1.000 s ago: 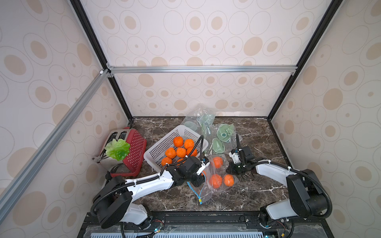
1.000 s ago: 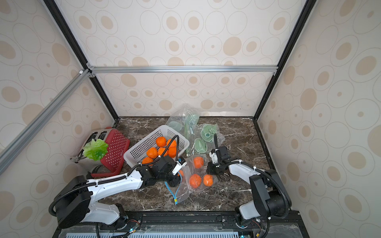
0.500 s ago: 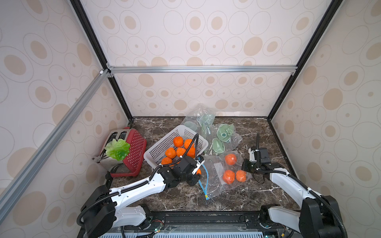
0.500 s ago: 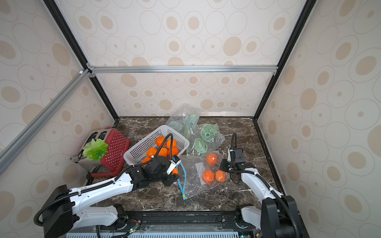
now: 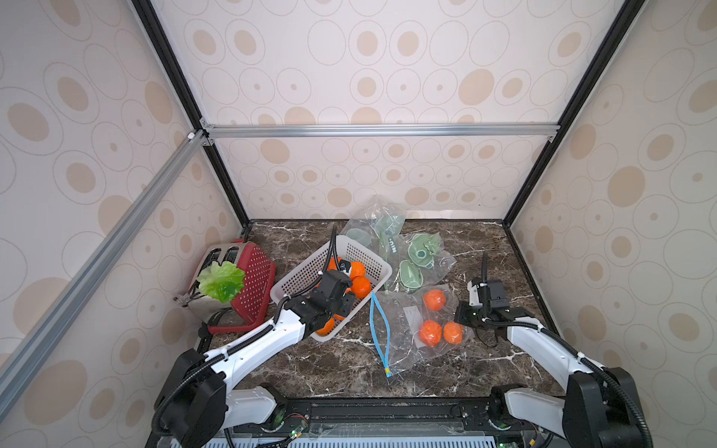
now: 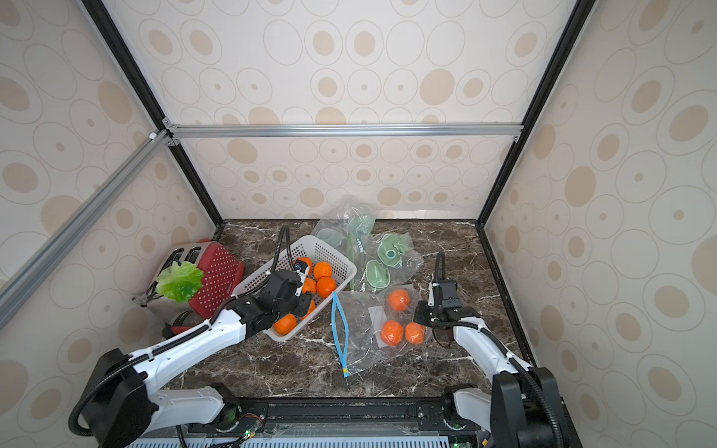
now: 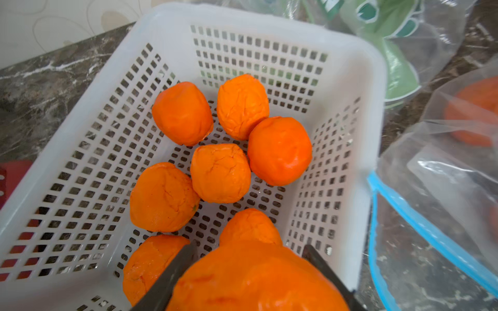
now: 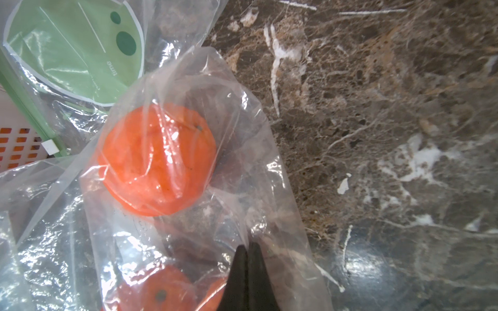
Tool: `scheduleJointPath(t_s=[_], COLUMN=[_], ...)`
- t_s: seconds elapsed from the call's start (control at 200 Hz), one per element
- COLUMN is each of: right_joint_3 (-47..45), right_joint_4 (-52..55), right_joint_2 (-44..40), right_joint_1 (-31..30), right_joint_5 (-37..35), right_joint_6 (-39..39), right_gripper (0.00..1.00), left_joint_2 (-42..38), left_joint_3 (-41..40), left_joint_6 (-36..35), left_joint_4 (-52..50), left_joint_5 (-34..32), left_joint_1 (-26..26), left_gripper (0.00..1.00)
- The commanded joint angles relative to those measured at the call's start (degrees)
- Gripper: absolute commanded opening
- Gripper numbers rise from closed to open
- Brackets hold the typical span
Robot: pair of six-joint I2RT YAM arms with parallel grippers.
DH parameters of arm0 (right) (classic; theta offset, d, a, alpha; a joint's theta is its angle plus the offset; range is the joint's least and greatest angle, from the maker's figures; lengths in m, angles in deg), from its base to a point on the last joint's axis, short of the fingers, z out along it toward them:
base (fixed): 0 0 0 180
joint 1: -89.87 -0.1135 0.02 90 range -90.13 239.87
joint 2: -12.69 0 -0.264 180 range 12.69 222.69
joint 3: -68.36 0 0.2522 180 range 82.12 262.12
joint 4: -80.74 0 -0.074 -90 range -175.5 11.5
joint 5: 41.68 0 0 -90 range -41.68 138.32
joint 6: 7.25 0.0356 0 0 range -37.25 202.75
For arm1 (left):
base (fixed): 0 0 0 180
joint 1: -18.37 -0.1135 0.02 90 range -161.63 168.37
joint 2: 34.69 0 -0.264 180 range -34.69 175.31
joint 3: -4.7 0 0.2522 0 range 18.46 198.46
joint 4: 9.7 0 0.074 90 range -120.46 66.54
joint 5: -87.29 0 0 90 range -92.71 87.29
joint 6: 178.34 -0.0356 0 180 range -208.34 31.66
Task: Open the zip-top bag and take out the orange
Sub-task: Place the orange in the basket, then pick up the orange from the zipper food storage bag.
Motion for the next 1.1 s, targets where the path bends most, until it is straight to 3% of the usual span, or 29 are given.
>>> scheduleJointPath(t_s=[0.0,0.055,0.14,0.205,0.295,0.411,0.496,0.646,1.092], right_joint_3=[-0.8,-0.7,-0.6,-0.5,-0.5,-0.3,-0.3,-0.5,-0.5], right_joint_4=[0.1,0.1,0.1,0.1,0.3,0.4,0.7,0.9,0.7], right_joint_2=[-1.0,-0.9,-0.9,-0.9,-0.9,-0.9,-1.0,-1.5,-0.4], right_joint_1=[0.1,0.2,0.1,0.2,0.2,0.3,0.3,0.3,0.4], right_joint_5=[0.1,0.1,0.1,0.0,-0.2,-0.3,-0.3,-0.6,0.7], right_joint_6=[0.8,0.8,0.8,0.9,0.8,0.9,0.8,0.9,1.3], right_gripper=[0.0,0.0,0.0,0.0,0.0,0.0,0.0,0.0,0.0], left_joint_2=[1.2,0.3,-3.4,-7.3,-13.0,-15.8,-14.0,-7.6,8.7], left_joint_3=[2.2,1.7,0.2,-1.5,-4.2,-6.2,-6.6,-7.4,-2.6], left_joint_6=[1.8,1.6,1.0,-0.6,-2.4,-1.5,-0.9,0.1,-0.9], left_joint_4=[-1.9,-1.9,-1.4,-0.4,0.9,1.7,0.6,2.1,12.0], left_joint_5=[-0.5,-0.2,0.9,5.3,16.9,22.4,23.7,25.2,30.8], left_joint_1=[-1.4,-1.4,-1.4,-1.4,-0.8,5.5,9.9,11.1,13.2], left_gripper=[0.86,0.99,0.99,0.99,0.89,0.79,0.69,0.48,0.37])
